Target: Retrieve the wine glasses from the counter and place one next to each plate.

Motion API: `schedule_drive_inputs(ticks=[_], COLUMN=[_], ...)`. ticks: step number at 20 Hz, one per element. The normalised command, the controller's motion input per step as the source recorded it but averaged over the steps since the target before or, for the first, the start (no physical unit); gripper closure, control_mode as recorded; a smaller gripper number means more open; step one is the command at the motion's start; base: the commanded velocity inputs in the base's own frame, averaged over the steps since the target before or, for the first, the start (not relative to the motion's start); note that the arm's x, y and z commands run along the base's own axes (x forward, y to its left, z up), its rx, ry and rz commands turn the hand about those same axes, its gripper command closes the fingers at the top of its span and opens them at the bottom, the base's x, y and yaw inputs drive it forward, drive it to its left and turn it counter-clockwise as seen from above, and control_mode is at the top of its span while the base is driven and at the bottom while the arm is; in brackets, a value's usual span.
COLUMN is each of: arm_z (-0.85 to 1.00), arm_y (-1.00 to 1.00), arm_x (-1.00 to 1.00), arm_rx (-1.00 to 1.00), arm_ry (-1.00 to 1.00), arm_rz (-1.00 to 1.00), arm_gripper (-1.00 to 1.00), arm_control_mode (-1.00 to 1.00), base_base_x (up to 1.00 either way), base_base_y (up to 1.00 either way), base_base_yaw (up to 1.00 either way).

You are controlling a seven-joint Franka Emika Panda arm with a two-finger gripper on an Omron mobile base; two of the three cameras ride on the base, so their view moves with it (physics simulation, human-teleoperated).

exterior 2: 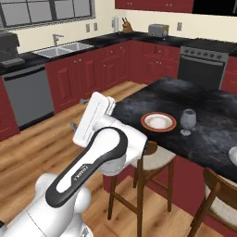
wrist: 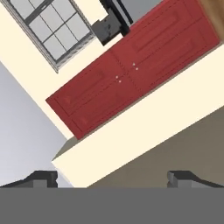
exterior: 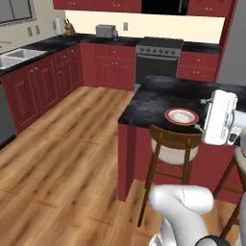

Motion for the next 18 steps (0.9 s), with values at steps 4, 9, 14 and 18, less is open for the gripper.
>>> schedule_drive_inputs(ticks=[4, 9, 14, 18], arm_z=[0.0, 0.0, 0.0, 0.0], arm_y=[0.0, 0.0, 0.0, 0.0], arm_x=[0.0, 0.0, 0.0, 0.0], arm_rx=[0.0, 0.0, 0.0, 0.0], arm_ry=[0.0, 0.0, 0.0, 0.0], arm_rz=[0.0, 0.0, 0.0, 0.0], arm_gripper=[-1.0, -1.0, -1.0, -1.0], arm_control_mode=[1.0, 1.0, 1.0, 1.0], base_base_x=[0.15, 0.33, 0.7, 0.94], base_base_y=[1.0, 1.0, 1.0, 1.0], base_base_yaw=[-0.02, -0.06, -0.13, -0.21])
